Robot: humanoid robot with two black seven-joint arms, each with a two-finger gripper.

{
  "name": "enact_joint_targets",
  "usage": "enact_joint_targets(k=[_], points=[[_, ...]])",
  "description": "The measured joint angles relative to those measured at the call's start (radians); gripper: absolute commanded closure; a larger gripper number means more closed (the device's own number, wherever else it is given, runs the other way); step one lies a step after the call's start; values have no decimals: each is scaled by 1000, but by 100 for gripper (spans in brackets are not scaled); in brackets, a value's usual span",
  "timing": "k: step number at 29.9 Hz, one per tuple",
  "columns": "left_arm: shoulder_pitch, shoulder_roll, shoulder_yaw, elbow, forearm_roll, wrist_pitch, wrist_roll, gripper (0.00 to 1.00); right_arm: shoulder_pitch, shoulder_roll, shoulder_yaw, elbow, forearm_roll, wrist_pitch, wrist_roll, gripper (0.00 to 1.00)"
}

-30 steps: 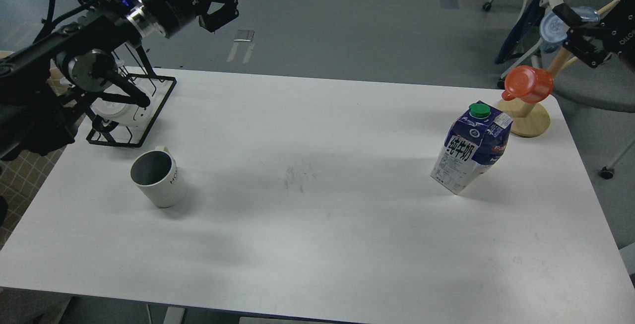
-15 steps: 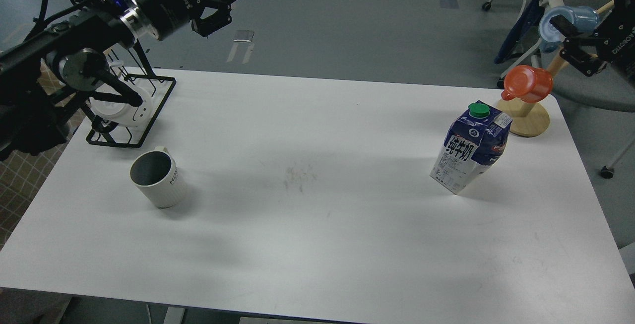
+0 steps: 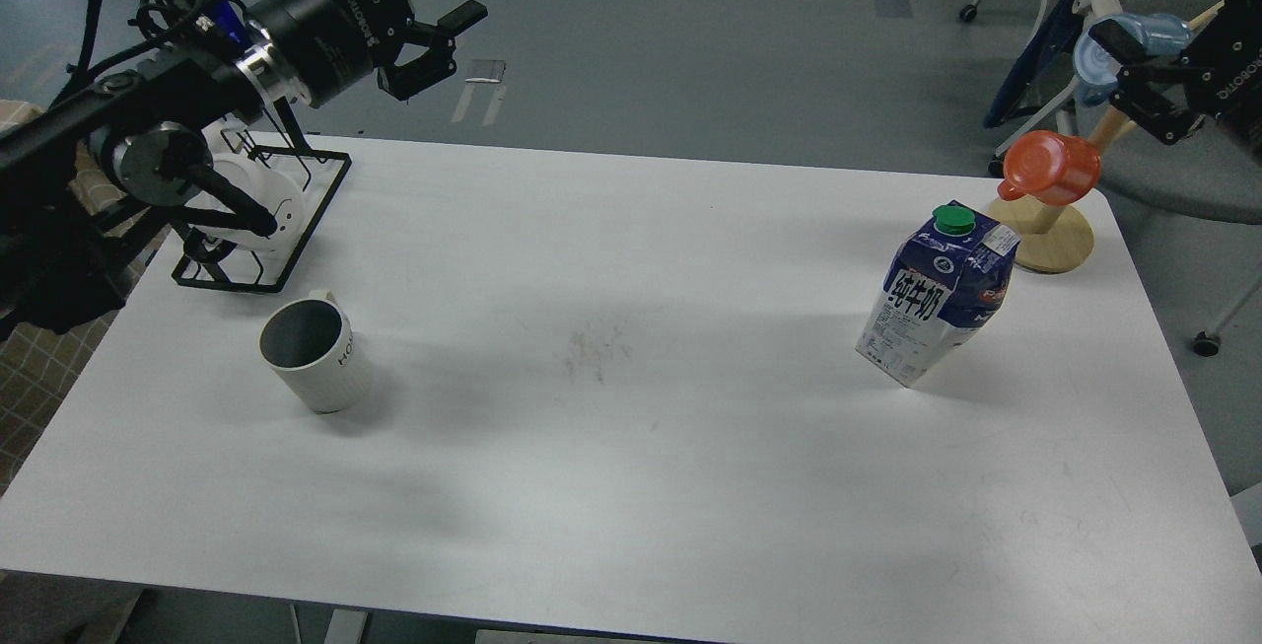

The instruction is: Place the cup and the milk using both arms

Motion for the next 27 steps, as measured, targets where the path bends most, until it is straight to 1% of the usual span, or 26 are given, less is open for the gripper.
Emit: enact_joint_targets(k=[5, 9, 11, 19, 21, 23, 25, 27], points=[[4, 0, -2, -4, -2, 0, -11, 1, -5, -3, 0, 1, 0, 8, 3, 0], [12, -3, -26, -4, -4, 0, -46, 1, 2, 1, 0, 1, -1, 18, 14, 0], [19, -6, -34, -4, -1, 0, -57, 1, 4, 1, 1, 0, -1, 19, 16, 0], [31, 11, -40, -3, 3, 0, -64, 1, 4, 3, 1, 0, -4, 20, 16, 0], [31, 12, -40, -3, 4, 0, -54, 1, 4, 3, 1, 0, -4, 20, 16, 0], [31, 9, -39, -3, 5, 0, -34, 1, 3, 2, 0, 1, -4, 20, 17, 0], [31, 3, -38, -4, 4, 0, 8, 1, 3, 2, 0, 1, -4, 20, 17, 0], [31, 1, -37, -5, 3, 0, 36, 1, 3, 1, 0, 1, -4, 20, 17, 0]])
